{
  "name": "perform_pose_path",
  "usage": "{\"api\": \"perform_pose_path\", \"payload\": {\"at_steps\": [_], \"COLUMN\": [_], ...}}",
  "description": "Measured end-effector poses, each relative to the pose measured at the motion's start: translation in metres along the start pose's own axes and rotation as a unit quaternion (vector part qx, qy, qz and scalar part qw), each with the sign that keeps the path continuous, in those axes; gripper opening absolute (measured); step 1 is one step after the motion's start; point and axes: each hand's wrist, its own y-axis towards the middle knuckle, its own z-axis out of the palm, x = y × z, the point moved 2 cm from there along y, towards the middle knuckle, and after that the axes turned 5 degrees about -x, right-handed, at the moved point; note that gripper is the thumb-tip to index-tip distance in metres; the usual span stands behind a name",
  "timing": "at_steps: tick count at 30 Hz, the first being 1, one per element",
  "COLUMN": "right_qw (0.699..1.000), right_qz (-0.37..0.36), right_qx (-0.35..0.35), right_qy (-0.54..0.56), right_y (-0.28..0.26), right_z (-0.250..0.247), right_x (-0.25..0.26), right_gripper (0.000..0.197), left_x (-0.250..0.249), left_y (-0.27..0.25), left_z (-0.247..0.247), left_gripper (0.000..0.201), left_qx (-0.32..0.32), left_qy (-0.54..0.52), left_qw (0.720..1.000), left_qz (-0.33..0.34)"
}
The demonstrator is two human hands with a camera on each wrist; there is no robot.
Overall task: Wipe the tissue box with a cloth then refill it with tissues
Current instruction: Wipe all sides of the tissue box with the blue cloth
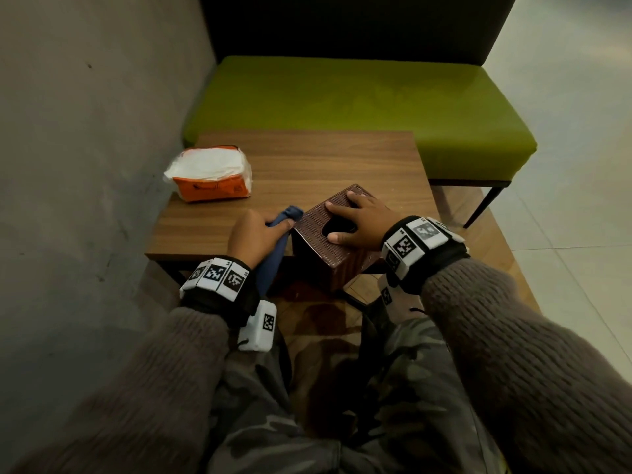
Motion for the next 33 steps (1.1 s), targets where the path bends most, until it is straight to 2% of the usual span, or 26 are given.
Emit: {"api": "perform_pose_path", "payload": {"at_steps": [5,11,20,25,27,29,31,33], "right_qw": [1.000,1.000,1.000,0.999,0.999,0.999,0.999,0.999], "right_qz": [0.019,0.020,0.021,0.028,0.035,0.037,0.032,0.032], "right_qx": [-0.016,-0.013,-0.010,-0.014,-0.016,-0.018,-0.015,-0.012], "right_qy": [-0.003,0.003,0.013,0.010,0.011,0.014,0.017,0.018], "right_y": [0.007,0.006,0.004,0.004,0.004,0.004,0.004,0.004], "right_z": [0.002,0.002,0.000,0.000,-0.001,-0.002,-0.002,-0.003], "right_x": [0.005,0.004,0.006,0.009,0.009,0.009,0.009,0.008], "right_gripper": [0.073,0.072,0.072,0.072,0.072,0.072,0.072,0.072], "left_x": [-0.006,-0.005,-0.013,-0.012,-0.011,-0.011,-0.013,-0.013], "left_y": [-0.009,-0.025,-0.078,-0.034,-0.029,-0.049,-0.082,-0.087], "left_z": [0.012,0.016,0.029,0.018,0.020,0.028,0.032,0.031], "left_gripper": [0.028,0.021,0.023,0.021,0.023,0.026,0.029,0.027], "left_qx": [-0.058,-0.066,-0.061,-0.090,-0.089,-0.076,-0.046,-0.031], "left_qy": [-0.054,-0.070,-0.014,0.000,0.016,0.011,-0.008,-0.010], "left_qw": [0.997,0.995,0.991,0.995,0.996,0.996,0.992,0.992], "left_qz": [-0.010,0.004,0.119,0.029,0.022,0.050,0.116,0.125]}}
